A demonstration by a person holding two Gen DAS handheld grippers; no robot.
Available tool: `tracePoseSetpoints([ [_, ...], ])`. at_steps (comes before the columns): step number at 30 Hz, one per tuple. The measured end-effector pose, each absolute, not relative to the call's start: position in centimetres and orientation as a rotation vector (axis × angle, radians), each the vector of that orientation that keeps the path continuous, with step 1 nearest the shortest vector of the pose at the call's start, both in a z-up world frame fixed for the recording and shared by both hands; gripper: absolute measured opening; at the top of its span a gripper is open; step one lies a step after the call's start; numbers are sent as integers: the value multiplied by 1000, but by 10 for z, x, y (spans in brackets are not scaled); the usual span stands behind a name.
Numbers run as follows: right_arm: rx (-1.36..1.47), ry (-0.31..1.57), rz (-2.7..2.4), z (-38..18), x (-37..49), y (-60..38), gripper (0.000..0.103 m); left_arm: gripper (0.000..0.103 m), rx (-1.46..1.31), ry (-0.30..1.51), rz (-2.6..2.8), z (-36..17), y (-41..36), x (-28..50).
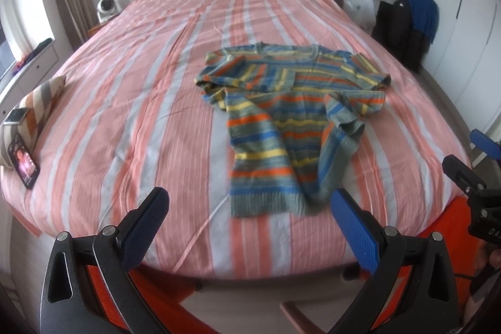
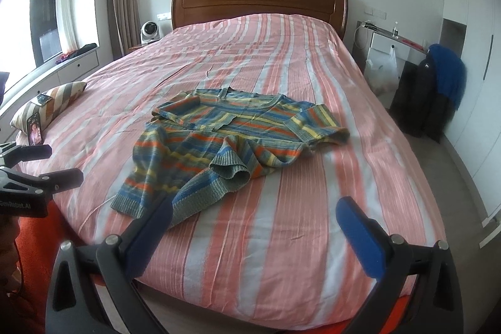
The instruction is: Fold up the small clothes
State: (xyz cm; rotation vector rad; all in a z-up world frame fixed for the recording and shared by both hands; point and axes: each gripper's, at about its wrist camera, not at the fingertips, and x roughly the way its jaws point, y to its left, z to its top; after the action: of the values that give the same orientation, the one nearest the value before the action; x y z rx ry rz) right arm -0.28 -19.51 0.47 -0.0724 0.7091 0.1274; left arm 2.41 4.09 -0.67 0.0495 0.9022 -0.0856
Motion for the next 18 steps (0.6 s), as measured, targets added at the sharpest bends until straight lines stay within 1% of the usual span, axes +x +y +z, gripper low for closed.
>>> tracePoseSetpoints([
  [18,-69,708,147,5,-6,-191,103,103,77,902,-90,-10,32,16],
])
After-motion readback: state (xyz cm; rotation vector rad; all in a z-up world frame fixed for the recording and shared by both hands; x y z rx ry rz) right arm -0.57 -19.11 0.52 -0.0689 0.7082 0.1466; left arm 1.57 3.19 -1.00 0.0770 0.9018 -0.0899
